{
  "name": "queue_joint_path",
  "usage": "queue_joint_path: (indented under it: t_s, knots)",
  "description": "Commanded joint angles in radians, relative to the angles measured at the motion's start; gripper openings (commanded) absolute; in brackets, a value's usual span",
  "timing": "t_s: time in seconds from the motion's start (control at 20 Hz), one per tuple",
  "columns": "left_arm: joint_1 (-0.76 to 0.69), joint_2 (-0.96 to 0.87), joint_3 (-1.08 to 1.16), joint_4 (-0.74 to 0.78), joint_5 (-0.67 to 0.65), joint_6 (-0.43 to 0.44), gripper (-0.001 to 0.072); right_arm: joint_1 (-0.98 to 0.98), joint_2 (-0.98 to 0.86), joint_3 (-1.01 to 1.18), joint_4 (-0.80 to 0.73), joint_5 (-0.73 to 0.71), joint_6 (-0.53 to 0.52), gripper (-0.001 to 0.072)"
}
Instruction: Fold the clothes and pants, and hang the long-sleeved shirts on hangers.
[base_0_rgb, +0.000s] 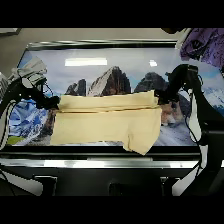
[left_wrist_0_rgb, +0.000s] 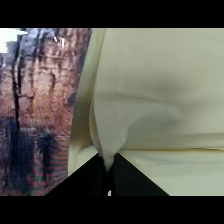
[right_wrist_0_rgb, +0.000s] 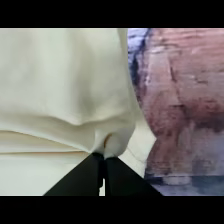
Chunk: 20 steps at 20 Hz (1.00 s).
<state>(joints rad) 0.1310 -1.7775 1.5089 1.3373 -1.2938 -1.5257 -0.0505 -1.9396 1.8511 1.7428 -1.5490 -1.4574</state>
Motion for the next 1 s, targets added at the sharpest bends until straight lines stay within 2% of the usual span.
queue_joint_path:
  t_s: [0.0,0.05,0.1,0.15,0.2,0.25,0.35,0.45,0.55,0.65,0.8,0.95]
  knots:
    - [-0.002,-0.004,-0.013,-0.003,-0.003,-0.005,0.0045,0.001,0.000,-0.069,0.018,0.036,0.003,0.0081]
    - [-0.001,-0.002,-0.010,-0.002,0.003,-0.022,0.0174,0.001,0.000,-0.070,0.025,0.045,0.003,0.0114]
    - [0.005,0.000,0.004,-0.002,0.003,-0.035,0.0404,0.001,0.009,-0.066,0.037,0.055,-0.003,0.0233]
    - [0.013,0.007,0.025,-0.002,0.000,-0.047,0.0573,-0.002,0.026,-0.060,0.045,0.057,-0.025,0.0294]
    - [0.027,0.022,0.056,-0.002,-0.013,-0.046,0.0612,-0.009,0.058,-0.058,0.051,0.060,-0.053,0.0374]
    - [0.046,0.042,0.086,-0.002,-0.027,-0.046,0.0612,-0.027,0.099,-0.058,0.057,0.063,-0.065,0.0443]
    - [0.103,0.120,0.104,0.000,-0.038,-0.045,0.0612,-0.090,0.187,-0.077,0.118,0.054,-0.103,0.0444]
    - [0.184,0.226,0.037,-0.001,-0.042,-0.046,0.0611,-0.203,0.303,-0.193,0.232,0.054,-0.155,0.0445]
    - [0.272,0.352,-0.136,-0.011,-0.022,-0.046,0.0611,-0.323,0.439,-0.426,0.352,0.077,-0.198,0.0445]
    - [0.346,0.478,-0.351,-0.079,0.013,-0.046,0.0610,-0.388,0.591,-0.712,0.404,0.101,-0.214,0.0445]
    - [0.394,0.624,-0.607,-0.140,0.069,-0.046,0.0610,-0.361,0.792,-1.056,0.422,0.157,-0.222,0.0446]
    - [0.391,0.682,-0.721,-0.145,0.067,-0.046,0.0610,-0.295,0.916,-1.295,0.449,0.201,-0.217,0.0448]
